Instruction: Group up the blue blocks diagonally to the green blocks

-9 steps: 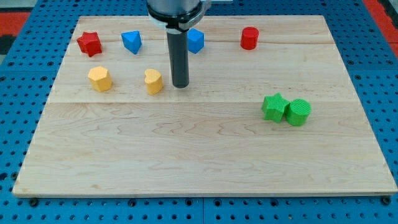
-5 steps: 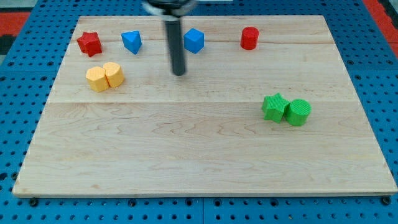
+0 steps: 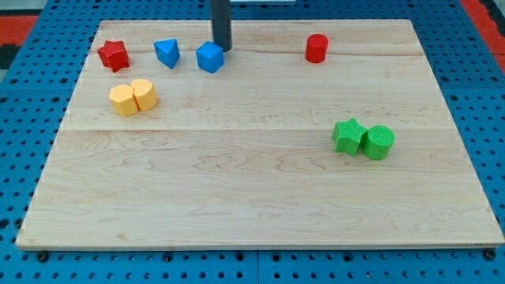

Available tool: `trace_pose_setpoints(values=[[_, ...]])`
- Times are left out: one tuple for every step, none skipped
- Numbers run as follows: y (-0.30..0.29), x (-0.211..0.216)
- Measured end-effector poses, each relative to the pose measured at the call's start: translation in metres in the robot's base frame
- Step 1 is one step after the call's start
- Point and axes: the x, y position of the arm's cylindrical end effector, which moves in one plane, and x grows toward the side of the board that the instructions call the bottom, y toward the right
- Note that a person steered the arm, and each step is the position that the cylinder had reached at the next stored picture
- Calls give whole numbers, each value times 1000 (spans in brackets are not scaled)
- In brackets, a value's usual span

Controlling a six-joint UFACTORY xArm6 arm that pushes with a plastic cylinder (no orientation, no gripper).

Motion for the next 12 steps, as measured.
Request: trace_pose_setpoints(values=[[-33, -41], [-113, -43], [-117, -19], [-101, 0], [-77, 16], [-36, 27], [-58, 8], [-50, -15], [21, 3], [10, 35], [22, 30], [-38, 2]])
